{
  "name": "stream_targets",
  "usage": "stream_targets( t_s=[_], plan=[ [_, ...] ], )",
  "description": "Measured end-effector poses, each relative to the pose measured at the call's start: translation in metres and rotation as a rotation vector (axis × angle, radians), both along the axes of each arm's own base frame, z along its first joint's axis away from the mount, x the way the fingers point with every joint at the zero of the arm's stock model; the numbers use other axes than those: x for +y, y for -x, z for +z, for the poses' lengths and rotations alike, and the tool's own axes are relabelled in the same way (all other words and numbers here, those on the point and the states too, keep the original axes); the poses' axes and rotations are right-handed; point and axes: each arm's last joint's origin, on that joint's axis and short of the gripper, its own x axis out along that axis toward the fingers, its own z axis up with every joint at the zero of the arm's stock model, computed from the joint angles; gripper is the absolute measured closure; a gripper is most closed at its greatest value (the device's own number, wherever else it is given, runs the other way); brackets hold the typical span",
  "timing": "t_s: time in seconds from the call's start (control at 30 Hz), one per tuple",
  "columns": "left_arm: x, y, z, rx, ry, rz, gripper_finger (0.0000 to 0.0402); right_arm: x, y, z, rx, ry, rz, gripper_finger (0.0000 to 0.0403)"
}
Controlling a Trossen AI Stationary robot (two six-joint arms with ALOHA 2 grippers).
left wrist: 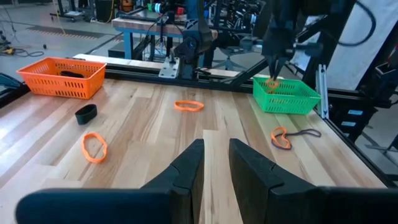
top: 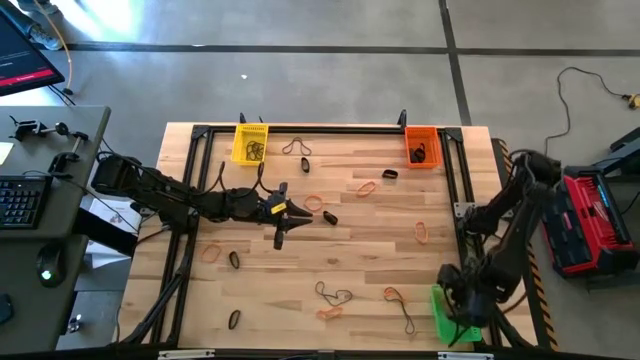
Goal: Sort rubber bands into baskets
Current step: Put the orange rubber band into the green bin
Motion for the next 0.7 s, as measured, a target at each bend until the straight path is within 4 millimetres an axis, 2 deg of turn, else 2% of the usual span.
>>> stream_targets(
  t_s=[0.17,0.4,0.53,0.7],
  plan=[
    [0.0,0.0,0.0,0.0,-0.01,-0.002,0.0337,0.009,-0.001,-0.017,0.015,0.058,0.138,0.0403],
    [0.0,0.0,0.0,0.0,-0.01,-0.002,0.0337,0.019,-0.004,-0.026,0.006,0.016,0.354,0.0403],
    [0.0,0.0,0.0,0.001,-0.011,-0.002,0.0337,0.019,-0.004,-0.027,0.023,0.014,0.334,0.0395],
    [0.0,0.0,0.0,0.001,-0.017,-0.003,0.0337,0.017,-0.006,-0.027,0.073,0.005,0.232,0.0357]
  ],
)
